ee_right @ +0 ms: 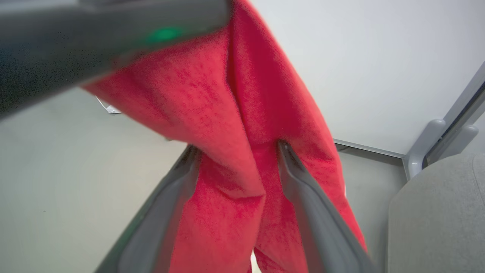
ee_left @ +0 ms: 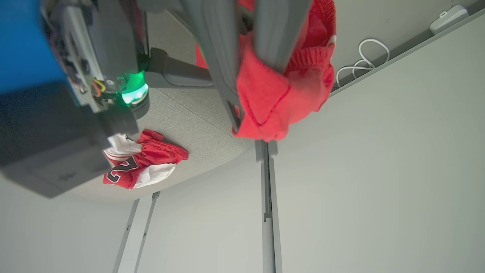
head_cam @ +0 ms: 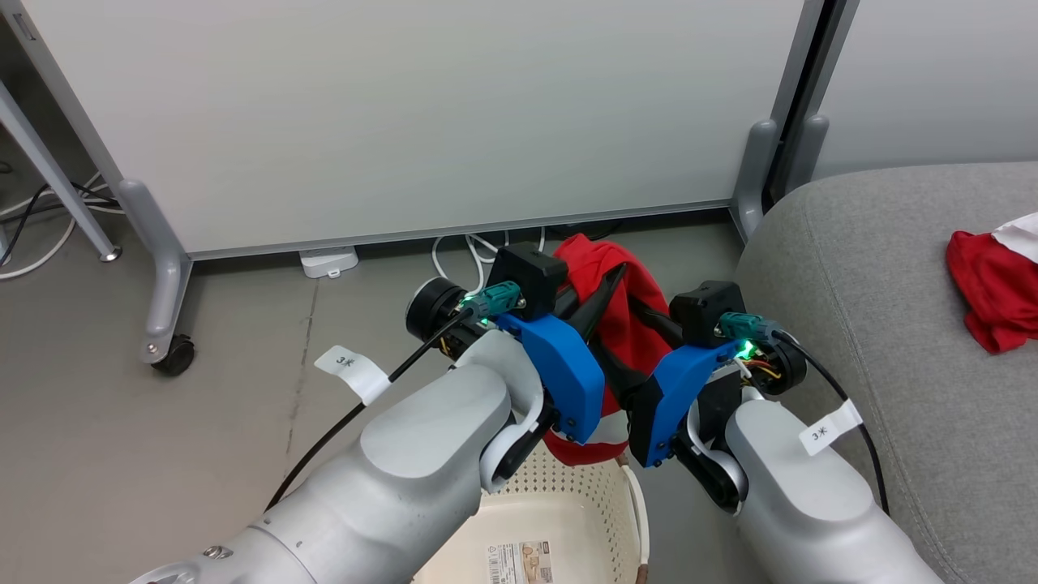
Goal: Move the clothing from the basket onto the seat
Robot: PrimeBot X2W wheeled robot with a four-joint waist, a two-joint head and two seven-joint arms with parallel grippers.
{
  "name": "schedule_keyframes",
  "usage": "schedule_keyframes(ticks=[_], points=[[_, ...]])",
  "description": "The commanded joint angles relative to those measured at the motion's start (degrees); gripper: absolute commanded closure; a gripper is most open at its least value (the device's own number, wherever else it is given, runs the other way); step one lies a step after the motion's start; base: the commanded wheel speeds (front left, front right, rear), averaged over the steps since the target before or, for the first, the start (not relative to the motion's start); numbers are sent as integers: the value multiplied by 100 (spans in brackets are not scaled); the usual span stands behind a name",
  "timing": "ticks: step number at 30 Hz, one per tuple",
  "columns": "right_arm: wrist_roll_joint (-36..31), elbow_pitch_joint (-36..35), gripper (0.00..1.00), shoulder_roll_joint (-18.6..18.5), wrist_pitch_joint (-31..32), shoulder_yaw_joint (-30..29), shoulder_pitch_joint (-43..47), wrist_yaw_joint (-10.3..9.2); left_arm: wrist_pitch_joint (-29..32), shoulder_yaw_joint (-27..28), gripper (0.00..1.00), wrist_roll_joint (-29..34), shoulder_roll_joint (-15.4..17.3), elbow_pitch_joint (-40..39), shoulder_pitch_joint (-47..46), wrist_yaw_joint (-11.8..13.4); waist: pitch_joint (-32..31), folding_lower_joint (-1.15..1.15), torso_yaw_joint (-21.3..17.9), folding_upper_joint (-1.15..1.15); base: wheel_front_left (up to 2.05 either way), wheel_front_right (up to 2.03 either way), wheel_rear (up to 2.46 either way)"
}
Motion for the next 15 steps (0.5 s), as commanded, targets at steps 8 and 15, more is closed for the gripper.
schedule_keyframes(ticks=[8, 15], points=[[395, 115, 0, -6, 12, 461, -75, 3, -48, -96, 100, -133, 1, 22, -115, -60, -43, 0, -65, 0, 0, 0, 0], [773, 342, 88, -7, -19, 774, -156, 3, -73, -171, 100, -217, 3, -44, -140, -37, -61, 0, -82, 0, 0, 0, 0]])
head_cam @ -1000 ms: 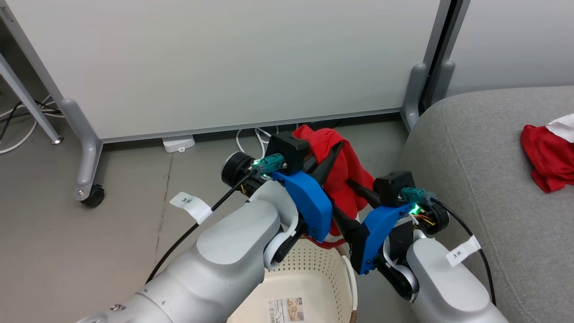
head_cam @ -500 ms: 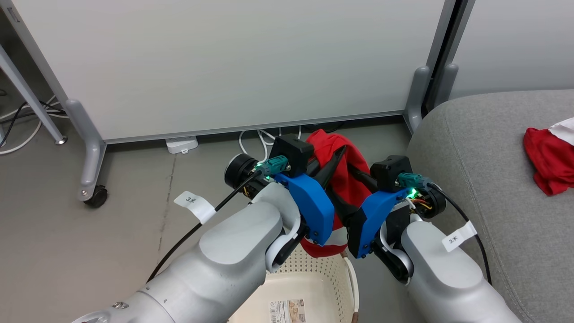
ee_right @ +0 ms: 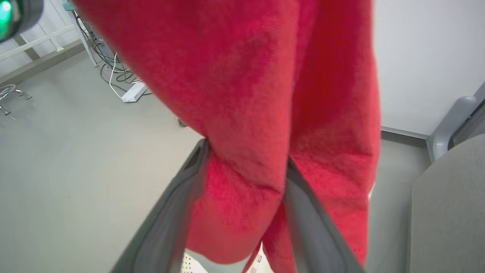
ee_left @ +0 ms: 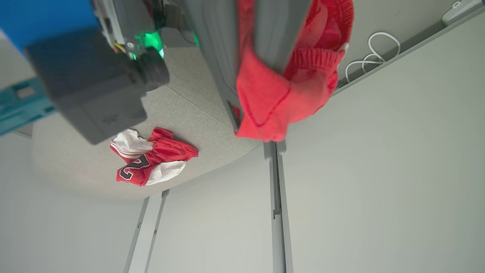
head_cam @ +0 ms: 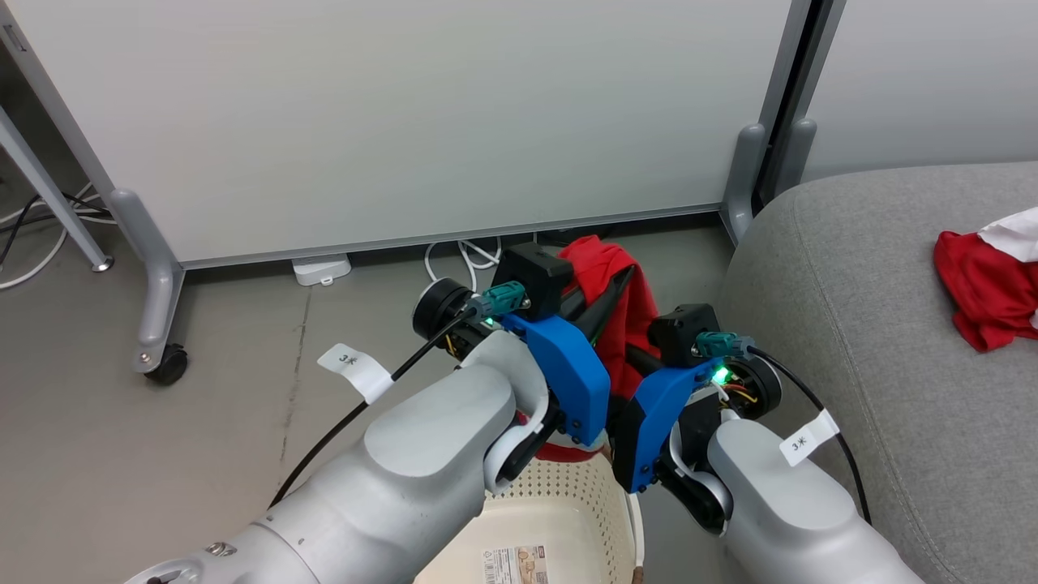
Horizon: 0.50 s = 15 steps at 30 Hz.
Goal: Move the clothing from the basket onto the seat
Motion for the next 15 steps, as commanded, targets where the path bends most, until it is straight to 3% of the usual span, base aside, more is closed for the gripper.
schedule_keyframes(ticks=[1, 15], points=[[39, 54, 100, -6, -45, 40, -108, 3, -43, -14, 100, -27, 2, -18, -87, 13, -5, 0, 5, 0, 0, 0, 0], [326, 472, 100, -7, -360, 298, -303, 3, -101, -104, 100, -128, 3, 87, -131, 45, -37, 0, -44, 0, 0, 0, 0]])
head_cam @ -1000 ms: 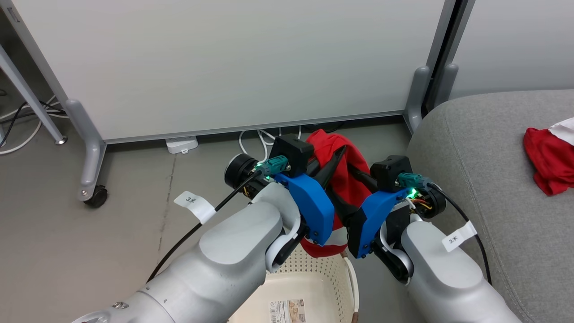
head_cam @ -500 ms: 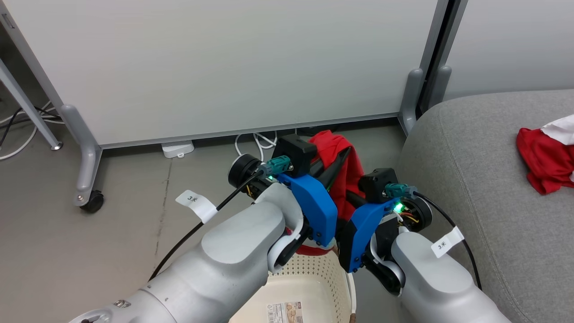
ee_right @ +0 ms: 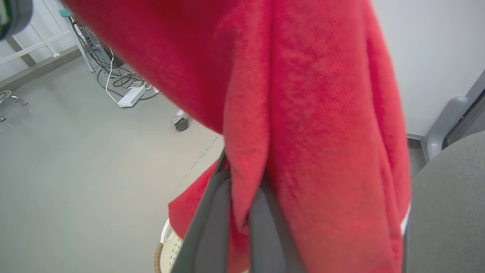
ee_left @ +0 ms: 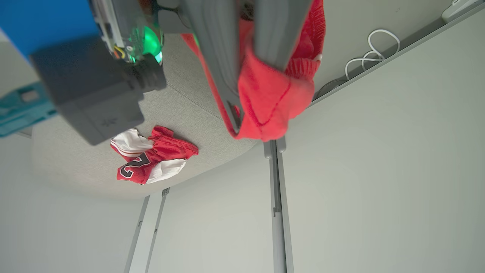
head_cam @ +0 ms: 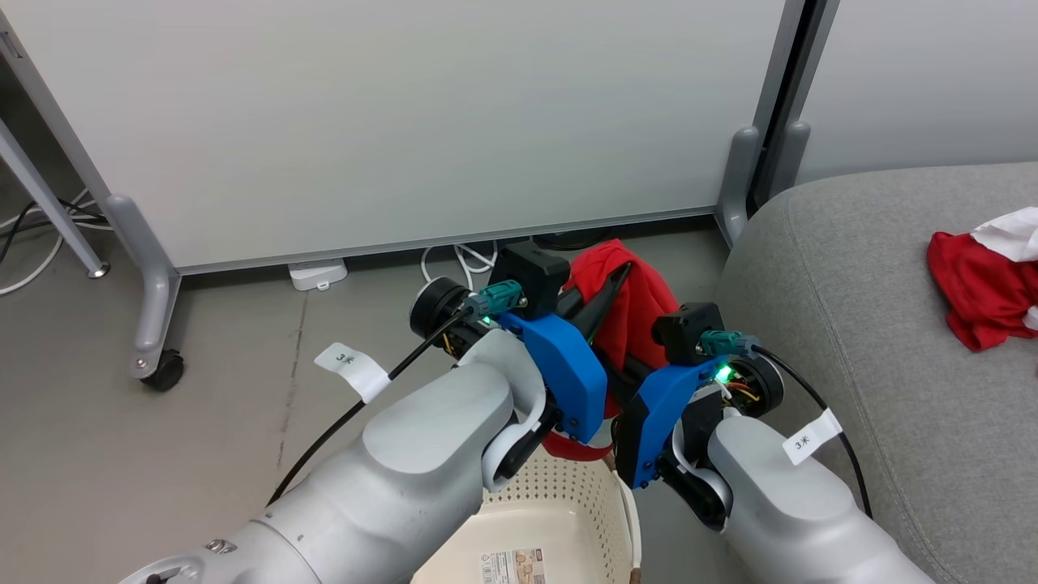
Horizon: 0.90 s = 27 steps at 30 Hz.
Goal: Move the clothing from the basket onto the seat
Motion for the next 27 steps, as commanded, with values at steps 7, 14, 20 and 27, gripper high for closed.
schedule_keyframes(ticks=[7, 14, 20, 27], points=[[139, 134, 100, -6, -128, 122, -126, 3, -84, -32, 56, -50, 4, 74, -100, 40, -16, 0, -10, 0, 0, 0, 0], [242, 199, 100, -6, -205, 218, -176, 3, -176, -30, 0, -28, 5, 187, -25, 41, -28, 0, -33, 0, 0, 0, 0], [283, 289, 100, -5, -356, 178, -264, 3, -248, 141, 0, 33, 65, 286, 162, 0, -31, 0, -53, 0, 0, 0, 0], [170, 337, 100, -6, -528, 94, -337, 3, -271, 904, 0, 522, 427, -271, 648, 171, -9, 0, -58, 0, 0, 0, 0]])
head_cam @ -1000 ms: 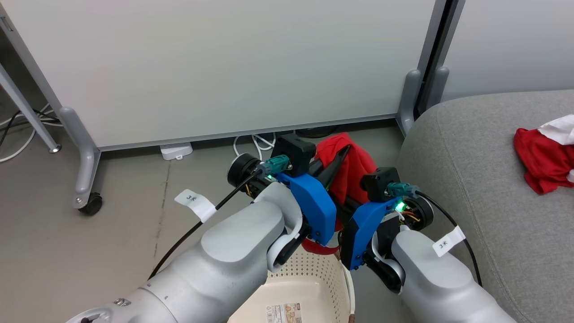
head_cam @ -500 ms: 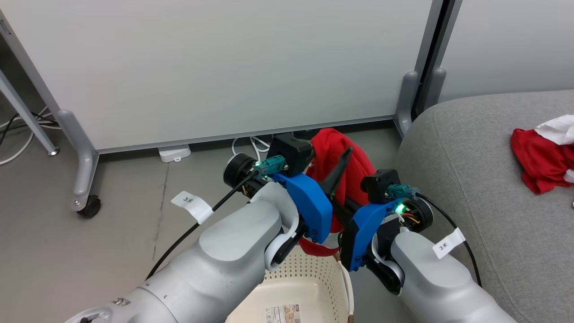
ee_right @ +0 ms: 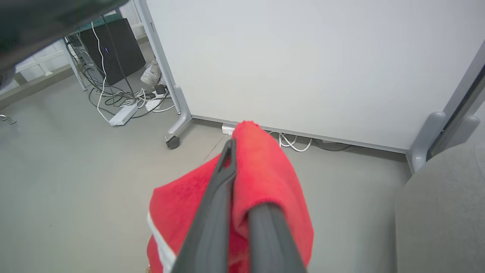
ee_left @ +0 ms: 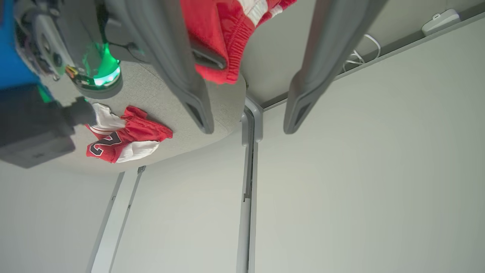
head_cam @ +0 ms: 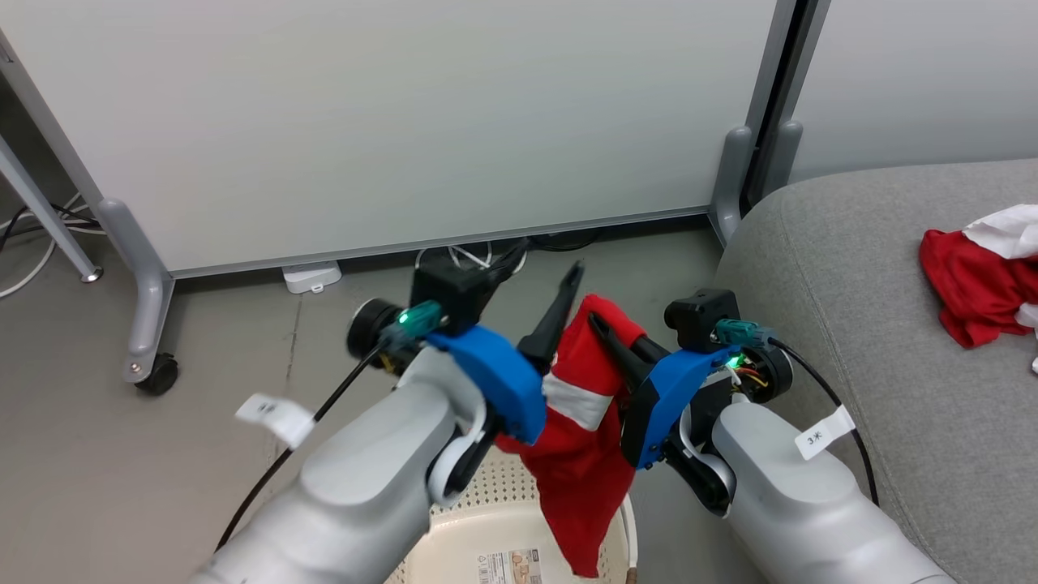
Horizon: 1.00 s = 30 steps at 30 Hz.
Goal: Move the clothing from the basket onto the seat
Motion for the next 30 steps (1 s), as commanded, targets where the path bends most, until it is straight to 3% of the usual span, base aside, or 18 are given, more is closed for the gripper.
schedule_keyframes(ticks=[1, 5, 9, 13, 22, 30], points=[[-22, -2, 100, -5, -50, -26, -102, 3, -22, 91, 0, 110, 76, -96, 176, 44, 3, 0, -6, 0, 0, 0, 0], [-140, -89, 100, -5, -118, -84, -109, 3, -25, 818, 0, 739, 434, -846, 882, 151, 44, 0, -69, 0, 0, 0, 0], [-293, -235, 100, -5, -158, -178, -112, 3, -24, 1782, 0, 1610, 838, -1862, 1948, 45, 126, 0, -215, 0, 0, 0, 0], [-460, -330, 100, -5, -173, -344, -57, 3, -20, 2488, 0, 2241, 968, -2444, 2754, -76, 174, 0, -339, 0, 0, 0, 0], [-815, -676, 100, -4, -46, -702, 198, 3, -22, 3756, 0, 3086, 714, -2960, 4021, -346, 238, 0, -650, 0, 0, 0, 0], [-1002, -1234, 100, -4, 207, -966, 492, 3, -22, 4352, 0, 3515, 356, -3010, 4303, -626, 353, 0, -1139, 0, 0, 0, 0]])
